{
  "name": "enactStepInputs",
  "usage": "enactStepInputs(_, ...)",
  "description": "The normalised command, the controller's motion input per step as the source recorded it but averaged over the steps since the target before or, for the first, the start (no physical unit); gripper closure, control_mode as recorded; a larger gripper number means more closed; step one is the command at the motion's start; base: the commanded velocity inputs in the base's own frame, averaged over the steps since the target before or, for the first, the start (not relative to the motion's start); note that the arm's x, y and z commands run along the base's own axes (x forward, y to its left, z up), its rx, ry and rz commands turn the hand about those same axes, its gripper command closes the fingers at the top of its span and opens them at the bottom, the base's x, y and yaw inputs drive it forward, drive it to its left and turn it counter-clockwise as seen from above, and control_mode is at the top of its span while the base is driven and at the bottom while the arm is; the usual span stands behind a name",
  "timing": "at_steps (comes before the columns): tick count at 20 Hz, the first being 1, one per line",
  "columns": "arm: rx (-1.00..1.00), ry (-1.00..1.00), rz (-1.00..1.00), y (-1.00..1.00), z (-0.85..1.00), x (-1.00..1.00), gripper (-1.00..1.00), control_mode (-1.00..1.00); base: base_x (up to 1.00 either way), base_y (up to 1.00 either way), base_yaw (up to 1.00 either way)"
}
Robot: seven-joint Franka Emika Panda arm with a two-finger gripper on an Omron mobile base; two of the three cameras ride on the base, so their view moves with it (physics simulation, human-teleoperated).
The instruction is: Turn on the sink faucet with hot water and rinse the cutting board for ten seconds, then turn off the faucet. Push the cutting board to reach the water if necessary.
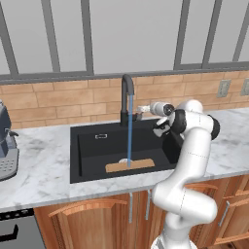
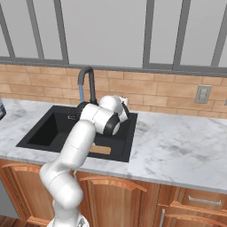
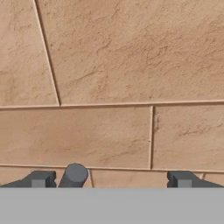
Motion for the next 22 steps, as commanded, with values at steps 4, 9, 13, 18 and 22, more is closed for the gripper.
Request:
enactStepInputs(4,0.0,0.0,0.0,-0.36,0.0,-0.34,-1.0,-1.0,0.0,0.0,0.0)
enactStepInputs(9,0.0,0.0,0.0,-0.33,0.0,-0.23,-1.0,-1.0,0.0,0.0,0.0)
enactStepInputs(13,0.0,0.0,0.0,-0.2,0.19,-0.06,-1.0,-1.0,0.0,0.0,0.0)
enactStepInputs(18,0.03,0.0,0.01,-0.23,0.44,-0.1,-1.0,-1.0,0.0,0.0,0.0)
enactStepInputs(22,0.04,0.0,0.01,-0.24,0.41,-0.19,-1.0,-1.0,0.0,0.0,0.0)
